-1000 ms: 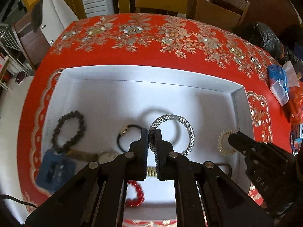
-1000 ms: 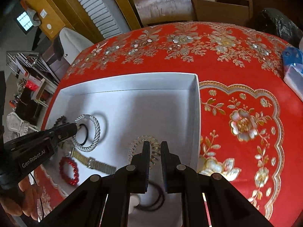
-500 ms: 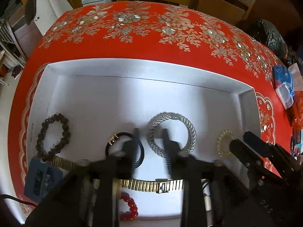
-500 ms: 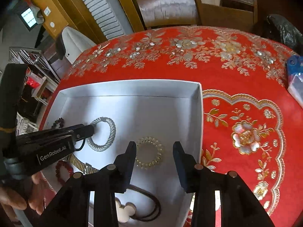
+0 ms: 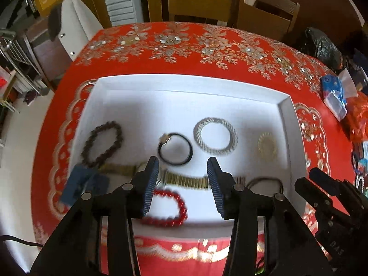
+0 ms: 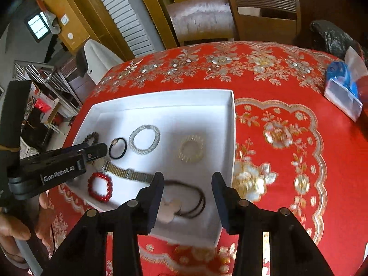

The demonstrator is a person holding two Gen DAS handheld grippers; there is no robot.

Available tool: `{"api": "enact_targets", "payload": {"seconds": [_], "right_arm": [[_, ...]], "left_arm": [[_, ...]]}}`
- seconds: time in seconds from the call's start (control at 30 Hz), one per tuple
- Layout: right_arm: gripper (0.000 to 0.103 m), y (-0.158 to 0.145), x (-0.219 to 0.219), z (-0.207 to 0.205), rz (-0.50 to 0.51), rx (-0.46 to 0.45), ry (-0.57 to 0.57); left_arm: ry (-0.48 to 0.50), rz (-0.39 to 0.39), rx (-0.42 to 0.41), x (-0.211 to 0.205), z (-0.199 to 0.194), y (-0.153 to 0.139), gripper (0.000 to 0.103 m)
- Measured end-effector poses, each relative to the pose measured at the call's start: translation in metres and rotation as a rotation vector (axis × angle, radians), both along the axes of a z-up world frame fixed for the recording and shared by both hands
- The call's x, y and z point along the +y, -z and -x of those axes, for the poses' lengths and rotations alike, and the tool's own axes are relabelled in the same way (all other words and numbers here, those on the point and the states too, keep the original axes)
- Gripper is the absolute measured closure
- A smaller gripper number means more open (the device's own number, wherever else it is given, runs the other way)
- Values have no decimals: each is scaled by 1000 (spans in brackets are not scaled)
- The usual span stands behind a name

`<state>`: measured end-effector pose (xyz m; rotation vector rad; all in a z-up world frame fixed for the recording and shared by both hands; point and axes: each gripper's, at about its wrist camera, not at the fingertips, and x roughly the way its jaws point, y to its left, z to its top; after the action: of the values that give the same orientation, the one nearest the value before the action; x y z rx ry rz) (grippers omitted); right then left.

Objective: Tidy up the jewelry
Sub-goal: 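Carry the bangle and gold bracelet into the tray and open both tools, then move the left tool to the green bead bracelet while the right tool reaches the black cord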

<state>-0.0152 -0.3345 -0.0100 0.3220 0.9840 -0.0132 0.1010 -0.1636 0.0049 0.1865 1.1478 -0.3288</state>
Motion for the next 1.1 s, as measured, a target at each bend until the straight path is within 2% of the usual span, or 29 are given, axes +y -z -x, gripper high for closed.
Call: {"api": "enact_targets", "payload": {"seconds": [0.23, 0.63, 0.83, 1.1], "right_arm": [[60, -7, 21, 34, 13, -2, -1], [60, -4, 52, 98, 23, 15, 4], [60, 6, 56, 129, 43, 34, 17], [60, 31, 47, 170, 51, 89, 63]], "left_arm": [[8, 5, -42, 23, 41, -16, 60], [24, 8, -52, 58, 100, -19, 60], [48, 8, -28, 68, 124, -14, 58], [97, 37, 54, 72, 149, 1, 51]]}}
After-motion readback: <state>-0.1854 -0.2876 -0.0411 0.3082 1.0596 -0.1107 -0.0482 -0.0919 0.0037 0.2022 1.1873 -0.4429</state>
